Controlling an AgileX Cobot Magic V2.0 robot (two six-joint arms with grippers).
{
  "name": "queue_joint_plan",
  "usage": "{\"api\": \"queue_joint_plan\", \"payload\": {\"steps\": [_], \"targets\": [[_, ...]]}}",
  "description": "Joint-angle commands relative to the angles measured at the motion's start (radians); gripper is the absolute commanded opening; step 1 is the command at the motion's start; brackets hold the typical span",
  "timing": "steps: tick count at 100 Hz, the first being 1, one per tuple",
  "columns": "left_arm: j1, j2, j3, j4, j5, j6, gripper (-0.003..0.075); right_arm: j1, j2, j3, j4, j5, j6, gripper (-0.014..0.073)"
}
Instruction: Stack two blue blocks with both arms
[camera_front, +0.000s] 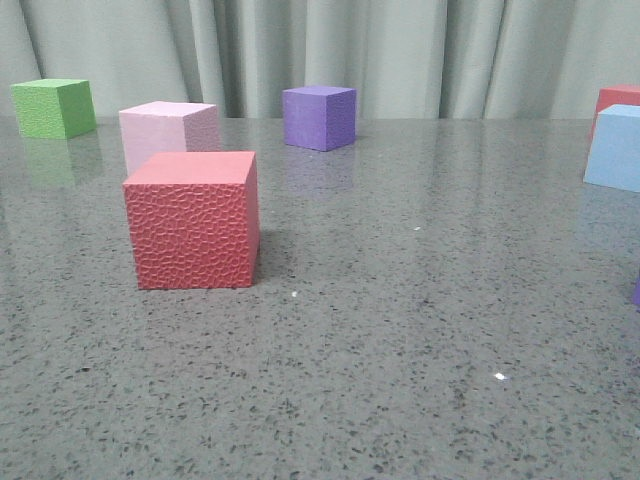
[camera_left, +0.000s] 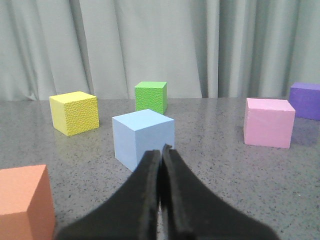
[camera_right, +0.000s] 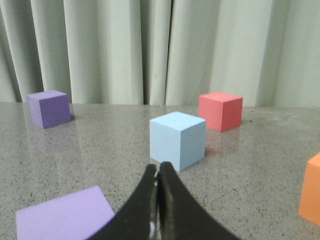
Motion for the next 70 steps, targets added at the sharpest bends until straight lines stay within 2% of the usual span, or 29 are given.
{"api": "queue_joint_plan", "payload": {"steps": [1, 23, 59, 70], "targets": [[-0.002, -0.030, -0.065, -0.011, -0.024, -0.011, -0.0019, -0.004, -0.018, -0.087, -0.002, -0.024, -0.008, -0.0122], [-0.002, 0.073, -0.302, -0.011, 0.228, -0.011, -0.0019, -0.004, 0.047, -0.309, -0.002, 0.241, -0.008, -0.0122], [-0.002, 0.417, -0.750, -0.030, 0.748, -0.011, -0.0019, -0.004, 0.365, -0.740, 0.030, 0.712, -0.008, -0.0122], [-0.002, 0.502, -0.849, -0.064, 0.836, -0.011, -0.0019, -0.004, 0.450, -0.841, 0.050, 0.833, -0.008, -0.0122]]}}
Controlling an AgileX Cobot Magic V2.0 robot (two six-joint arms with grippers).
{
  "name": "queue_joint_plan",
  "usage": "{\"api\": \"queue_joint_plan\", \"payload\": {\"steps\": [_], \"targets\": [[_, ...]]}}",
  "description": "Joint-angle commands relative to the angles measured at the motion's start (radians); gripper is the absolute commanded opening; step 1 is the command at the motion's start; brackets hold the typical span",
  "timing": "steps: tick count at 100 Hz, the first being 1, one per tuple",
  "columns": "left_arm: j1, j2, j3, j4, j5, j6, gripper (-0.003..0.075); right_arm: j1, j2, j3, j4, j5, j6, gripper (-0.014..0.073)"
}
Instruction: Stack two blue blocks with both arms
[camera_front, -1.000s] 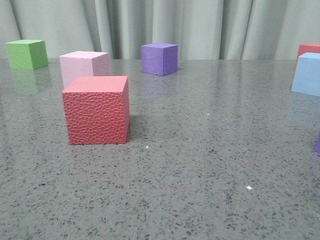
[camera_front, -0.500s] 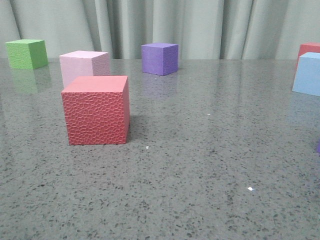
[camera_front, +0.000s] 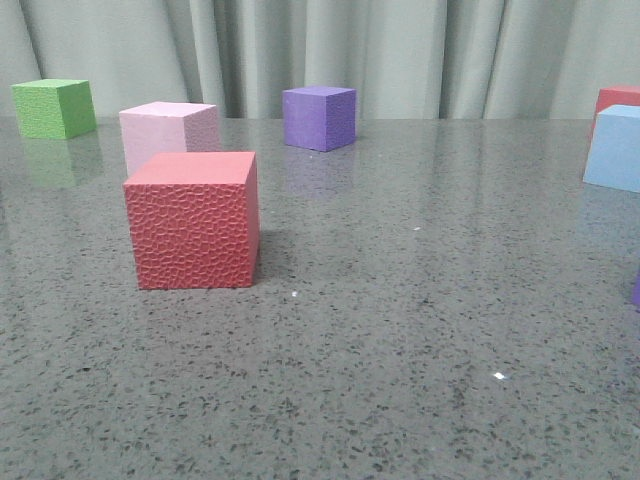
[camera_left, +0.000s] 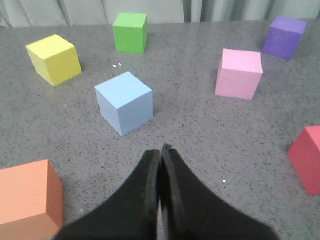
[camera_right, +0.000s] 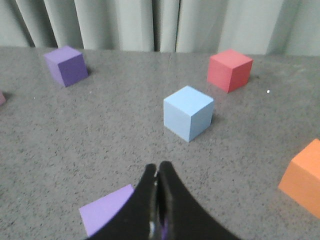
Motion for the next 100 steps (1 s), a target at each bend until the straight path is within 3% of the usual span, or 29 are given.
{"api": "queue_joint_plan", "payload": {"steps": [1, 59, 71, 78, 85, 86, 87, 89, 92, 93, 96, 100], "targets": [[-0.002, 0.073, -0.099, -0.037, 0.014, -0.011, -0.0019, -0.004, 0.084, -0.105, 0.022, 0.043, -0.008, -0.0122], [-0.002, 0.126, -0.135, -0.106, 0.029, -0.011, -0.0018, -0.004, 0.165, -0.135, 0.053, 0.075, -0.008, -0.0121], [-0.002, 0.126, -0.135, -0.108, 0.048, -0.011, 0.0000, -0.004, 0.165, -0.135, 0.053, 0.075, -0.008, -0.0054], [-0.002, 0.126, -0.135, -0.108, 0.065, 0.002, 0.0087, -0.004, 0.165, -0.135, 0.053, 0.075, -0.008, 0.0072], [-0.002, 0.126, -0.135, -0.108, 0.076, 0.004, 0.0239, -0.004, 0.165, -0.135, 0.053, 0.075, -0.008, 0.0257], [-0.002, 0.126, -0.135, -0.108, 0.076, 0.004, 0.0297, -0.004, 0.165, -0.135, 0.053, 0.076, -0.008, 0.0320], [-0.002, 0.126, -0.135, -0.108, 0.079, 0.004, 0.0297, -0.004, 0.165, -0.135, 0.053, 0.076, -0.008, 0.0320], [-0.002, 0.126, -0.135, -0.108, 0.079, 0.004, 0.0381, -0.004, 0.165, -0.135, 0.053, 0.076, -0.008, 0.0385], [-0.002, 0.126, -0.135, -0.108, 0.079, 0.004, 0.0446, -0.004, 0.165, -0.135, 0.053, 0.075, -0.008, 0.0470], [-0.002, 0.126, -0.135, -0.108, 0.079, 0.004, 0.0511, -0.004, 0.165, -0.135, 0.053, 0.075, -0.008, 0.0510], [-0.002, 0.126, -0.135, -0.108, 0.079, 0.004, 0.0573, -0.004, 0.165, -0.135, 0.053, 0.071, -0.008, 0.0600], [-0.002, 0.126, -0.135, -0.108, 0.079, 0.004, 0.0680, -0.004, 0.165, -0.135, 0.053, 0.070, -0.009, 0.0603]]}}
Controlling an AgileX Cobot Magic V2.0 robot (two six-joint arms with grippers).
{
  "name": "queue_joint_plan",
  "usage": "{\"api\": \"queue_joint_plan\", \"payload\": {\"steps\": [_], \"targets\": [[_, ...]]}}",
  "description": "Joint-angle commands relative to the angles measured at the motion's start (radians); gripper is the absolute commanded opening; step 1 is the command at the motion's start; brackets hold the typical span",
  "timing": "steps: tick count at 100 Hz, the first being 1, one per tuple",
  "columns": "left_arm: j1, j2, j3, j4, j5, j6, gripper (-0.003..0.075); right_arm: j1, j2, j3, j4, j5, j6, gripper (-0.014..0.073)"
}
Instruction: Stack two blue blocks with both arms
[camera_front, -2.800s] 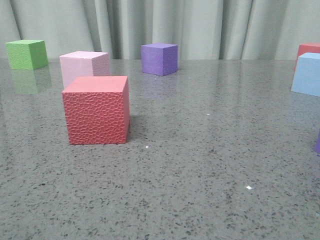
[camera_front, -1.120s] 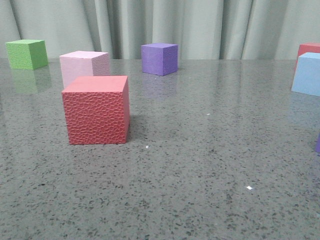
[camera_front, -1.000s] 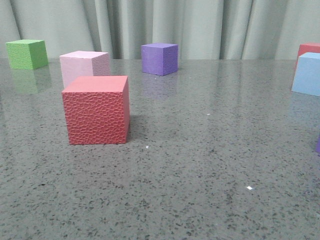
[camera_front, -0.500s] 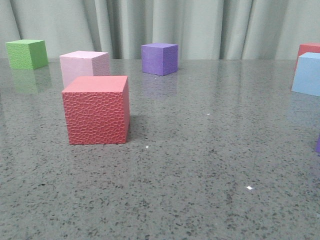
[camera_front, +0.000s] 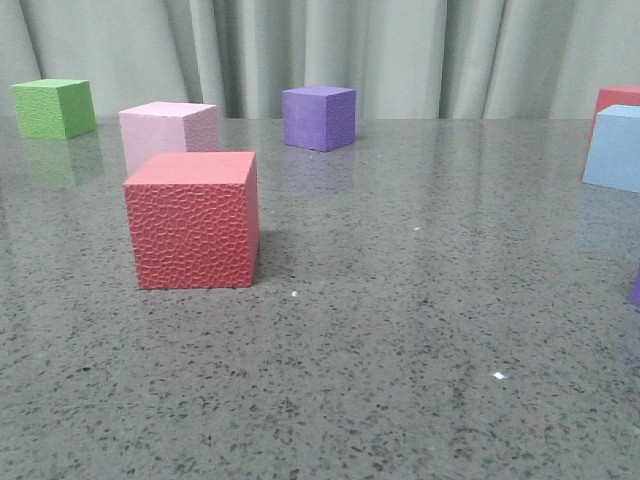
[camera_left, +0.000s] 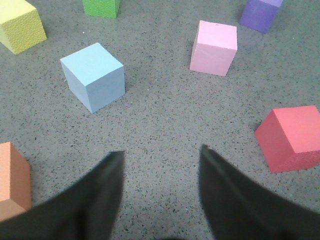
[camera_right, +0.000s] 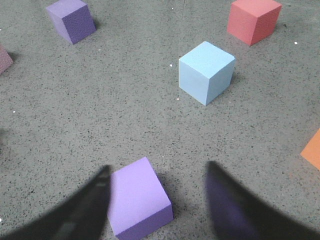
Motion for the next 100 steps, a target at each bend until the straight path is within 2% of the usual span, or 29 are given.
{"api": "queue_joint_plan", "payload": {"steps": [1, 3, 17, 32, 49, 100], "targets": [[-0.002, 0.012, -0.032, -0.021, -0.054, 0.002, 0.0695, -0.004, 0.014, -0.034, 0.004, -0.066, -0.009, 0.0599], [-0.002, 0.012, -0.032, -0.021, -0.056, 0.002, 0.0720, -0.004, 0.014, -0.034, 0.004, -0.064, -0.009, 0.0589], [-0.002, 0.012, -0.032, -0.019, -0.056, 0.002, 0.0640, -0.004, 0.014, -0.034, 0.004, -0.066, -0.009, 0.0580], [-0.002, 0.012, -0.032, -0.019, -0.056, 0.002, 0.0623, -0.004, 0.014, -0.034, 0.006, -0.078, -0.007, 0.0580], [-0.002, 0.012, -0.032, -0.019, -0.056, 0.002, 0.0620, -0.004, 0.060, -0.056, 0.001, -0.133, 0.092, 0.0580], [-0.002, 0.012, -0.032, -0.019, -0.056, 0.002, 0.0620, -0.005, 0.584, -0.398, -0.081, -0.098, 0.271, 0.0580]]}}
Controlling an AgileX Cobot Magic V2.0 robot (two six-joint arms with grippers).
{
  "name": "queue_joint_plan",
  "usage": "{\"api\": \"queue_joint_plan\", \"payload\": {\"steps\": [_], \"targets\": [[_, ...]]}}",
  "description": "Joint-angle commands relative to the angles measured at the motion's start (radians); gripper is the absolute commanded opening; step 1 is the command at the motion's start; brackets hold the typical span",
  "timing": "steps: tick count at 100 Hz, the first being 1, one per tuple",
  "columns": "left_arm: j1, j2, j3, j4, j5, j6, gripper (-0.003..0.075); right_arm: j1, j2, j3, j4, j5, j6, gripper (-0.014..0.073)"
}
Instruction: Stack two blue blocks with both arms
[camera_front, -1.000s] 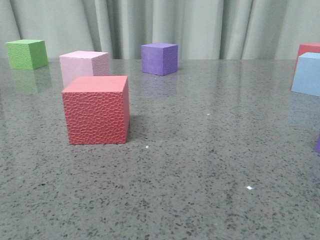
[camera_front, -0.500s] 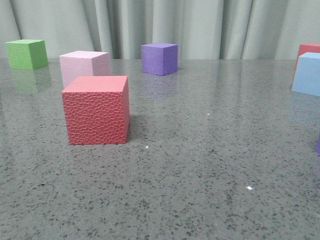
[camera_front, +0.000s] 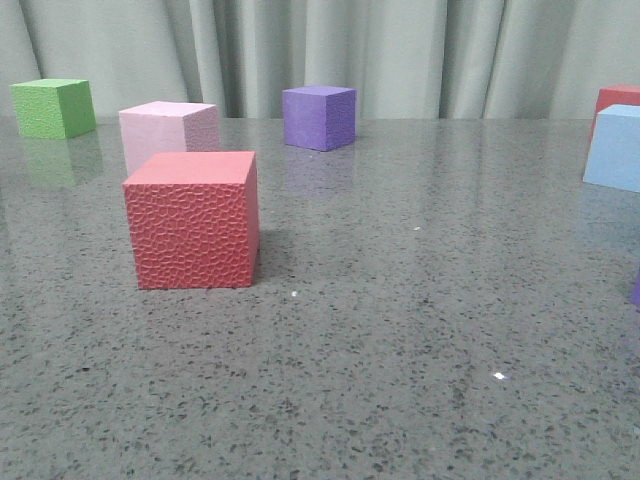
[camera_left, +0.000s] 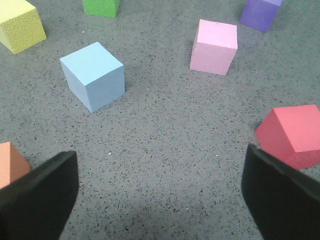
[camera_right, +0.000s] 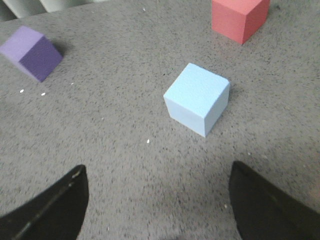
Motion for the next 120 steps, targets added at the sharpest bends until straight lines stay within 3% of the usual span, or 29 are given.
{"api": "queue_joint_plan", "payload": {"steps": [1, 52, 120], "targets": [[-0.002, 0.012, -0.032, -0.019, -0.058, -0.001, 0.0620, -0.005, 0.079, -0.096, -0.013, -0.039, 0.023, 0.0580], [-0.002, 0.012, -0.032, -0.019, -0.058, -0.001, 0.0620, -0.050, 0.430, -0.384, -0.119, 0.074, 0.152, 0.0580], [-0.002, 0.012, -0.032, -0.019, -0.058, -0.001, 0.0620, -0.077, 0.626, -0.397, -0.055, 0.024, 0.202, 0.0580]]}}
